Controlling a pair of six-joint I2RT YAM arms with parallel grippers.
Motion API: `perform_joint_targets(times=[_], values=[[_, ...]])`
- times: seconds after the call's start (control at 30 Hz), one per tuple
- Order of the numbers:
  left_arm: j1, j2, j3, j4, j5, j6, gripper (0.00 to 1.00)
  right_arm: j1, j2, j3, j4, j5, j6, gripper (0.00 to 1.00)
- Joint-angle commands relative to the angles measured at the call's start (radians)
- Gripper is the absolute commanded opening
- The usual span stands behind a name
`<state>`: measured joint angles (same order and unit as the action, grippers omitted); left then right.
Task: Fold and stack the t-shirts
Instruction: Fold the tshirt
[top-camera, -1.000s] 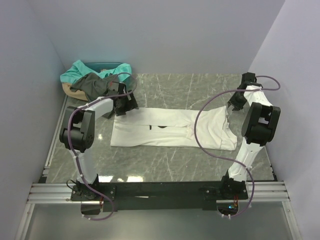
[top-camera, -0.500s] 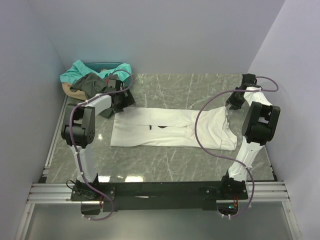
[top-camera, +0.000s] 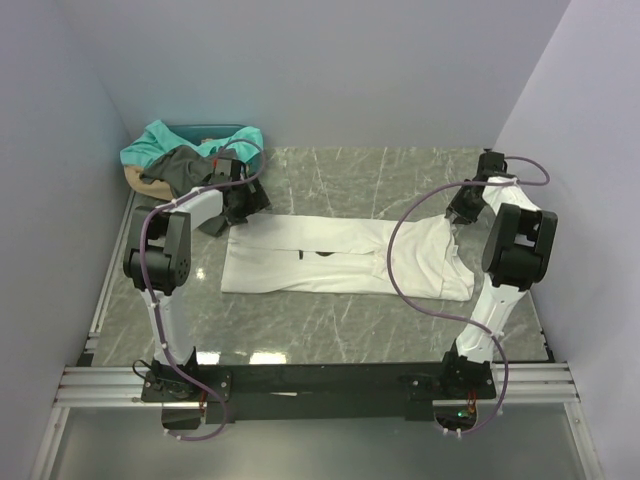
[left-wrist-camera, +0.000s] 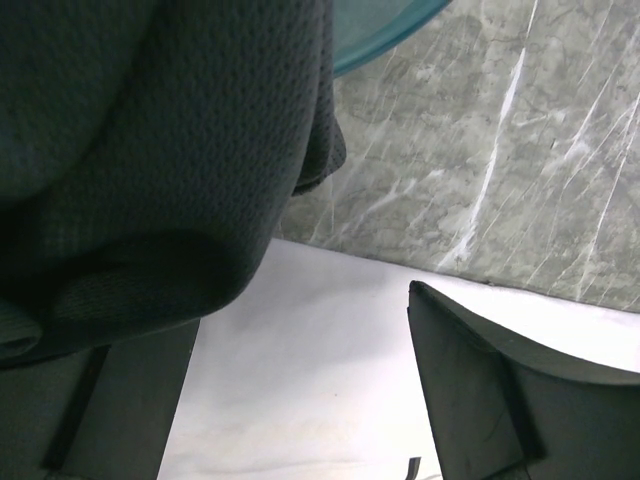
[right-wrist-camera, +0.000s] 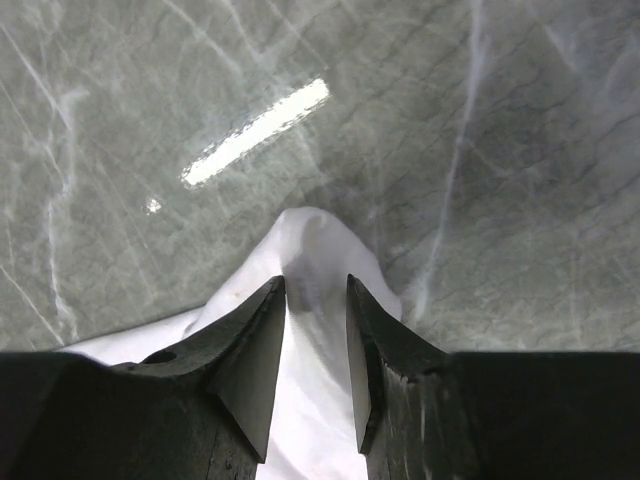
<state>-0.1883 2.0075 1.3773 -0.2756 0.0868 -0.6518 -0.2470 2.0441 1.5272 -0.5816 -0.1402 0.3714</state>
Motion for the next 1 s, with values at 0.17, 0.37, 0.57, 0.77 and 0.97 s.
perform_joint_targets(times=[0.17, 0.37, 0.57, 0.77, 0.97], values=[[0.007, 0.023, 0.003, 0.019, 0.021, -0.020, 0.90, 0.029, -0.022, 0.079, -0.043, 0.043, -0.032, 0.38], [0.009, 0.031, 0.003, 0.018, 0.027, -0.009, 0.90, 0.034, 0.005, 0.080, -0.081, 0.109, -0.032, 0.27], [0.010, 0.050, 0.011, 0.012, 0.030, -0.008, 0.90, 0.034, 0.031, 0.073, -0.080, 0.096, -0.031, 0.25], [0.013, 0.051, -0.004, 0.019, 0.025, -0.011, 0.90, 0.032, 0.067, 0.082, -0.070, 0.045, -0.031, 0.27], [0.020, 0.050, -0.029, 0.027, 0.024, -0.019, 0.90, 0.031, 0.100, 0.091, -0.067, 0.027, -0.025, 0.27]])
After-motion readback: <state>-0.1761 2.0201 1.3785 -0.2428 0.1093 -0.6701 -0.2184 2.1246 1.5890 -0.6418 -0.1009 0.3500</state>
